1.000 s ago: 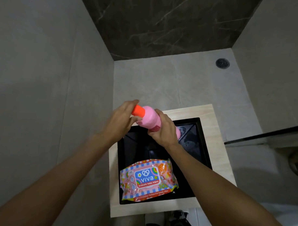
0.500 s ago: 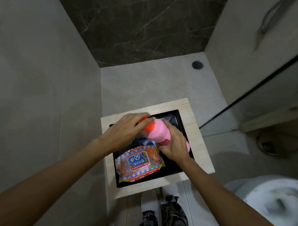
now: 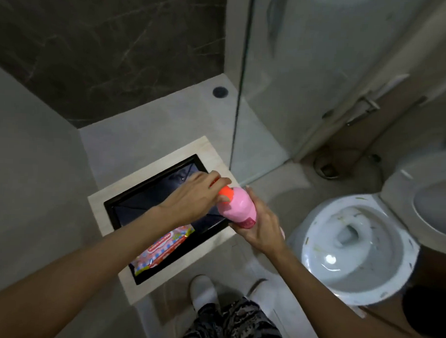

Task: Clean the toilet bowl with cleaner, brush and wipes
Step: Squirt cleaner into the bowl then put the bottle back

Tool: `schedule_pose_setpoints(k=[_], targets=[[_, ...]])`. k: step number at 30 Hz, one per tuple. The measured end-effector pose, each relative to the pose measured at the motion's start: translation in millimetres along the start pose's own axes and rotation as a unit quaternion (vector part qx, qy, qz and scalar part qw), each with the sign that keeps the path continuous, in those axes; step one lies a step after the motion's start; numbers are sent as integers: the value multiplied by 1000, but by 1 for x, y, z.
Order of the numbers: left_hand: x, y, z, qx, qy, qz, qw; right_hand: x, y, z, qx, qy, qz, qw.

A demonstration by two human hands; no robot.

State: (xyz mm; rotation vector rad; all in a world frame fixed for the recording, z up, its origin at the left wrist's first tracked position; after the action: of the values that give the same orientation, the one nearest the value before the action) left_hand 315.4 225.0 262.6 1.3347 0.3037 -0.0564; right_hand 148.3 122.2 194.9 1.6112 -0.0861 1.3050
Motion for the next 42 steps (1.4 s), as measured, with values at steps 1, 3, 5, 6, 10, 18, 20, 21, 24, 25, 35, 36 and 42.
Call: schedule_pose_setpoints(k=[1, 3, 5, 6, 10, 18, 20, 21, 24, 25, 35, 36, 42], targets=[[-10, -6, 10, 2, -5, -2, 1000, -11, 11, -4, -9, -11, 2, 1000], [-32, -21, 29, 3, -27, 0, 1000, -34, 34, -11, -32, -50, 7, 998], [-57, -33, 46, -9, -78, -11, 997, -55, 58, -19, -55, -72, 0, 996], [-71, -39, 54, -10, -108, -23, 994, -66, 70, -23, -66, -74, -10, 995], [-119, -64, 89, 50, -140, -52, 987, -105, 114, -44, -92, -101, -39, 990], [-216, -123, 137, 85, -214, -75, 970, -180, 184, -87, -147, -178, -61, 971], [-235, -137, 145, 87, -217, -93, 968, -196, 196, -95, -151, -192, -75, 967], [-243, -144, 149, 91, -210, -100, 968, -204, 201, -99, -154, -192, -77, 966], [-266, -163, 160, 138, -129, -148, 971, -223, 212, -113, -154, -184, -89, 967], [-271, -172, 162, 162, -92, -163, 969, -230, 214, -117, -152, -186, -96, 966], [-271, -238, 204, 240, 30, -144, 960, -306, 215, -149, -184, -275, -131, 935], [-268, -248, 205, 235, 44, -160, 958, -313, 213, -148, -187, -288, -131, 930], [-261, -329, 186, 213, 173, -264, 925, -366, 197, -133, -208, -362, -132, 899]])
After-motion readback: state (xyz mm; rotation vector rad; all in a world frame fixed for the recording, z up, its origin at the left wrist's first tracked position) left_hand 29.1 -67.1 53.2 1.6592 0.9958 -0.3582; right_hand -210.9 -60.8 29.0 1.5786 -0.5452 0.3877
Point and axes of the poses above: each hand's wrist, its own z-axis towards the middle knuckle, its own y-axis out of the back of the hand, x = y × z, the point moved 2 cm from there along z, towards the middle knuckle, and after that the axes turned 14 degrees about -x, right-handed, at the moved point
